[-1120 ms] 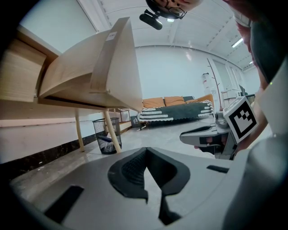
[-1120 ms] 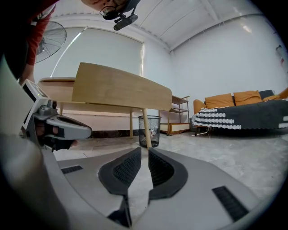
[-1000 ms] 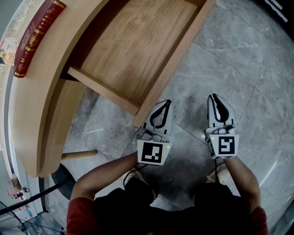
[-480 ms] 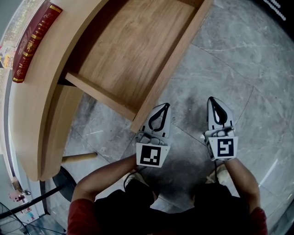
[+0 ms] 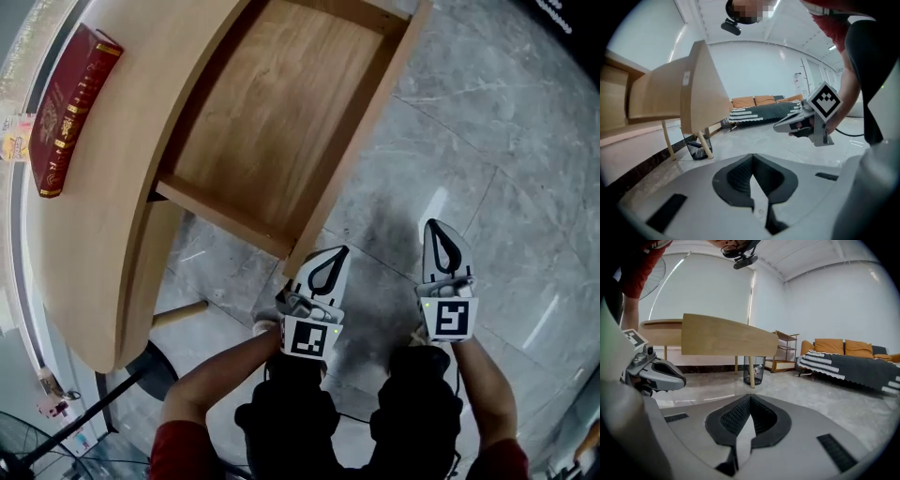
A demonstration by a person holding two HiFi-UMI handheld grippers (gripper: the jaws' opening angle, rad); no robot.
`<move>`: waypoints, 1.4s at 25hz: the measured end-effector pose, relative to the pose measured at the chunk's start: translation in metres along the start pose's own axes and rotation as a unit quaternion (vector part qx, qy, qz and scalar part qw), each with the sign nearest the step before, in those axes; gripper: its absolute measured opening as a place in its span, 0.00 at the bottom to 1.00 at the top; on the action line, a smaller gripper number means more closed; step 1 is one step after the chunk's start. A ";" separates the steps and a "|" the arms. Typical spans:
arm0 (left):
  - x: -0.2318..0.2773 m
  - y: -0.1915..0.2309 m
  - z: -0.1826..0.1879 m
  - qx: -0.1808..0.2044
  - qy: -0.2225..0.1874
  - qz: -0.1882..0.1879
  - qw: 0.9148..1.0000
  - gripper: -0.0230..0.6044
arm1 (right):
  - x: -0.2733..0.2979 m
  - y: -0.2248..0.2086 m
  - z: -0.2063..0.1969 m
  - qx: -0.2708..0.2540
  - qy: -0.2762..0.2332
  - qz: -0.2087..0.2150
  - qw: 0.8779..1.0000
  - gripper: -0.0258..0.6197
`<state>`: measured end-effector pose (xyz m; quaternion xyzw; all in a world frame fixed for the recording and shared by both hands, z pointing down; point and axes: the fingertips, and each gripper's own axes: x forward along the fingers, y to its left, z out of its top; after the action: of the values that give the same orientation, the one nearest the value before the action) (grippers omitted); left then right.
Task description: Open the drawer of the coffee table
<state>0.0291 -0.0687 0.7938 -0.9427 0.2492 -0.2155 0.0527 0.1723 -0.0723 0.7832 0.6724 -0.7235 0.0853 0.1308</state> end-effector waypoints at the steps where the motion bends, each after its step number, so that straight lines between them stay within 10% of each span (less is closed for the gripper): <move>1: -0.011 -0.002 0.008 -0.003 0.006 -0.003 1.000 0.05 | -0.011 0.002 0.010 0.002 0.010 0.002 1.000 0.04; 10: -0.112 0.038 0.143 -0.086 0.043 0.069 0.993 0.05 | -0.094 0.026 0.156 0.048 0.075 0.011 0.996 0.04; 19: -0.249 0.138 0.339 -0.249 0.016 0.260 0.933 0.05 | -0.155 0.060 0.386 0.040 0.064 0.035 0.997 0.04; 35: -0.398 0.250 0.568 -0.296 -0.055 0.278 0.912 0.05 | -0.214 0.045 0.691 0.077 -0.014 0.047 0.996 0.04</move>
<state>-0.1488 -0.0942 0.0788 -0.8179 0.5505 -0.0558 -0.1575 0.0895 -0.0720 0.0627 0.6468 -0.7474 0.1375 0.0646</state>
